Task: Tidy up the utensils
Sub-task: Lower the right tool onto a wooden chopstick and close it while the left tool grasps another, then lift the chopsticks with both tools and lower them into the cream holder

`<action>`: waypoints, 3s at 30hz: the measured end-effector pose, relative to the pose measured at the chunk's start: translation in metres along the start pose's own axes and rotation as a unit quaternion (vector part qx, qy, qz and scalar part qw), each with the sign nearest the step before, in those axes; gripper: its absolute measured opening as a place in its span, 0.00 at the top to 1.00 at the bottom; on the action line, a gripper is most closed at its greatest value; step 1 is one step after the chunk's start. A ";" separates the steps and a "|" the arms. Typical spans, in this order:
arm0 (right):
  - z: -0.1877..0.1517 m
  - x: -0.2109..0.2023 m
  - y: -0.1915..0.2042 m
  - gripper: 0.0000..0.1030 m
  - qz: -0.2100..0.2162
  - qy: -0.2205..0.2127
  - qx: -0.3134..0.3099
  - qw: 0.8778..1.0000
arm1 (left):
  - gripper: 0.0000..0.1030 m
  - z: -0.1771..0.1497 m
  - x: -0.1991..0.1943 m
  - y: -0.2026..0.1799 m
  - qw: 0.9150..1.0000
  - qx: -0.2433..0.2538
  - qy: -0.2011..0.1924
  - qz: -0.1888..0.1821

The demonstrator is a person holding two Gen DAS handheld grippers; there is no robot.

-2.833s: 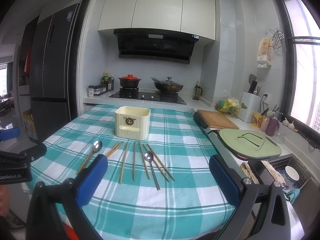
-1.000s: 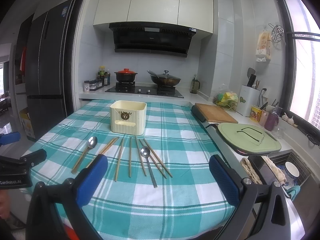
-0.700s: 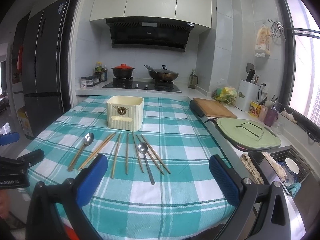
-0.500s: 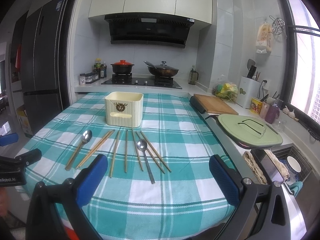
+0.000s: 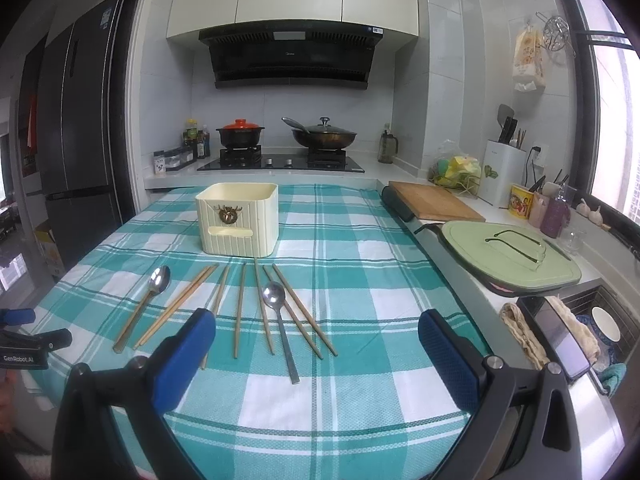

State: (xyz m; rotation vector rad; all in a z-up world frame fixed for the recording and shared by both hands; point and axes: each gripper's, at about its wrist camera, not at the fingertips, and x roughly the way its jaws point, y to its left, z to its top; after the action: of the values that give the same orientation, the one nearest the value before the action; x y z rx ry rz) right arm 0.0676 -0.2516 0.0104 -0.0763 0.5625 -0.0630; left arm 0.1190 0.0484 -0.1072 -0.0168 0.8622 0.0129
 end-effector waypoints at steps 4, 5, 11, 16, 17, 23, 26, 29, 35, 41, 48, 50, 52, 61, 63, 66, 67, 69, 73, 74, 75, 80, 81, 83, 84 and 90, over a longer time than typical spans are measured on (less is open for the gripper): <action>-0.010 0.026 -0.011 0.00 0.014 0.024 0.011 1.000 | 0.00 0.013 0.023 0.020 0.999 -0.034 0.008 -0.022; -0.013 0.033 -0.013 0.00 0.015 0.034 0.013 0.999 | 0.00 0.019 0.030 0.027 0.999 -0.044 0.011 -0.022; -0.023 0.073 -0.025 0.00 0.027 0.091 0.006 0.995 | 0.01 0.059 0.097 0.042 0.999 -0.031 0.035 -0.013; -0.011 0.113 -0.047 0.00 0.056 0.111 0.028 0.992 | 0.01 0.077 0.145 0.037 0.999 -0.005 0.053 -0.008; -0.008 0.122 -0.050 0.00 0.058 0.115 0.030 0.991 | 0.01 0.078 0.153 0.036 0.998 -0.001 0.058 -0.007; 0.004 0.180 -0.059 0.10 0.098 0.158 0.008 0.983 | 0.01 0.080 0.181 0.032 0.997 0.014 0.082 -0.001; 0.009 0.209 -0.057 0.24 0.127 0.178 -0.017 0.976 | 0.00 0.081 0.184 0.030 0.997 0.017 0.080 0.000; 0.009 0.239 -0.047 0.53 0.163 0.212 -0.050 0.962 | 0.00 0.083 0.186 0.030 0.996 0.018 0.082 -0.001; -0.001 0.281 -0.028 0.73 0.224 0.264 -0.072 0.935 | 0.00 0.082 0.185 0.029 0.996 0.018 0.086 -0.001; -0.004 0.290 -0.005 0.92 0.221 0.279 -0.129 0.926 | 0.14 0.084 0.183 0.022 0.995 0.026 0.092 -0.011; -0.013 0.271 -0.017 0.93 0.153 0.284 -0.089 0.942 | 0.90 0.080 0.169 0.017 0.996 0.033 0.076 -0.012; -0.018 0.261 -0.025 0.93 0.131 0.286 -0.066 0.947 | 0.92 0.077 0.166 0.024 0.997 0.017 0.077 -0.016; -0.024 0.249 -0.032 0.93 0.112 0.290 -0.048 0.949 | 0.92 0.073 0.162 0.031 0.996 0.003 0.082 -0.021; -0.030 0.230 -0.038 0.83 0.090 0.324 -0.072 0.939 | 0.58 0.079 0.163 0.044 0.990 0.041 0.122 -0.062; -0.027 0.236 -0.032 0.67 0.098 0.329 -0.087 0.935 | 0.45 0.086 0.170 0.043 0.988 0.059 0.129 -0.068; -0.019 0.252 -0.025 0.64 0.108 0.338 -0.094 0.930 | 0.45 0.096 0.182 0.037 0.985 0.090 0.136 -0.056; -0.017 0.257 -0.023 0.64 0.112 0.340 -0.096 0.929 | 0.45 0.101 0.186 0.036 0.984 0.095 0.140 -0.059; -0.010 0.270 -0.022 0.63 0.120 0.344 -0.093 0.927 | 0.45 0.111 0.194 0.031 0.981 0.107 0.150 -0.067; 0.006 0.300 -0.017 0.65 0.125 0.349 -0.090 0.925 | 0.50 0.132 0.212 0.021 0.976 0.120 0.169 -0.073; 0.010 0.307 -0.014 0.72 0.127 0.349 -0.093 0.924 | 0.63 0.136 0.215 0.020 0.975 0.119 0.171 -0.076; 0.014 0.314 -0.012 0.78 0.123 0.348 -0.098 0.924 | 0.87 0.140 0.217 0.019 0.975 0.119 0.170 -0.075; 0.030 0.330 -0.013 0.93 0.122 0.336 -0.074 0.931 | 0.96 0.152 0.213 0.029 0.980 0.086 0.160 -0.076; 0.033 0.327 -0.016 0.93 0.126 0.328 -0.064 0.934 | 0.96 0.155 0.205 0.032 0.983 0.076 0.148 -0.079; 0.043 0.313 -0.022 0.93 0.133 0.305 -0.043 0.942 | 0.96 0.161 0.181 0.039 0.987 0.061 0.120 -0.090; 0.049 0.304 -0.026 0.93 0.138 0.292 -0.033 0.946 | 0.96 0.165 0.167 0.043 0.989 0.055 0.103 -0.095; 0.099 0.226 -0.040 0.93 0.163 0.187 -0.008 0.969 | 0.96 0.193 0.074 0.058 0.991 0.029 -0.003 -0.130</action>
State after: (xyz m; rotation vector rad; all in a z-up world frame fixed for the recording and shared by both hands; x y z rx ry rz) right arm 0.3101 -0.3046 -0.0226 0.0148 0.9458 0.2538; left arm 0.3126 0.1104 -0.0386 -0.0746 0.8479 -0.2556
